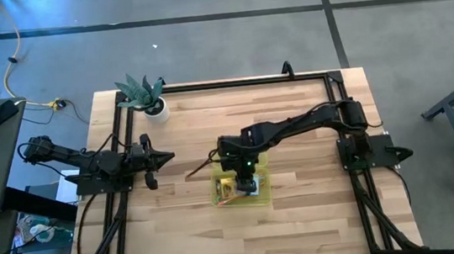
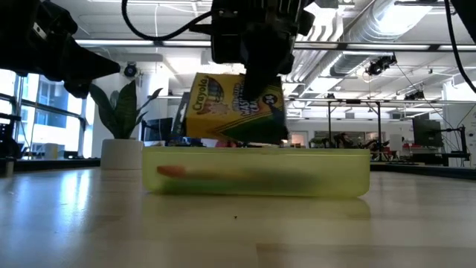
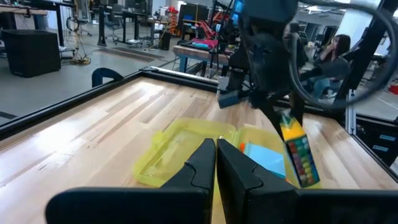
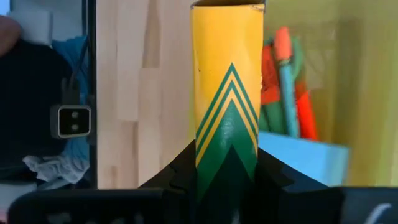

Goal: Pack school essentials
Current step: Put the yellow crayon box into the yellow box

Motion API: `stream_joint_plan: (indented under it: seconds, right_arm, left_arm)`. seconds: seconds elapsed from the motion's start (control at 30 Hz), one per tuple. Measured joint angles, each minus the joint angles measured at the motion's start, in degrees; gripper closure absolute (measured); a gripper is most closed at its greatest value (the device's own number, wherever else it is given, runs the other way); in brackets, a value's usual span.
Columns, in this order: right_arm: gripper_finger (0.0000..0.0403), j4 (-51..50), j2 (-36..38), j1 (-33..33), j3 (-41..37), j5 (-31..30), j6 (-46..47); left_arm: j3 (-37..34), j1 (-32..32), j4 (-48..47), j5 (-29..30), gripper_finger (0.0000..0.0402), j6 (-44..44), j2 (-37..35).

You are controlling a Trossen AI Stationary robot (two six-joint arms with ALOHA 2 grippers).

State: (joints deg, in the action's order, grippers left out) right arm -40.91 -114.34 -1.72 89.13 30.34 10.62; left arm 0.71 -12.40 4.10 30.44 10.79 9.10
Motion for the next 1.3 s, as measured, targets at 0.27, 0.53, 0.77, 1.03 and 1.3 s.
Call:
stream_joint_plan:
  seconds: [0.27,0.53,0.77,1.03,1.3]
  right_arm:
    - [0.032,1.76,-1.14,-0.26,-0.03,1.4,4.04]
    - [0.032,0.99,-2.34,-0.61,-0.03,0.1,6.92]
    - [0.032,0.93,-3.17,-0.69,-0.03,0.16,6.71]
    - [0.032,1.06,-3.17,-1.08,-0.03,0.12,7.07]
    - [0.032,0.9,-3.17,-1.73,-0.03,0.07,6.92]
  left_arm:
    - [0.0,0.01,0.04,0.0,0.0396,0.01,-0.02]
    - [0.0,0.0,0.02,0.0,0.0396,0.0,0.0]
    - [0.0,0.01,0.02,0.0,0.0396,-0.01,-0.01]
    - [0.0,0.01,0.02,0.0,0.0396,-0.01,0.0]
    - [0.0,0.0,0.02,0.0,0.0396,0.0,-0.02]
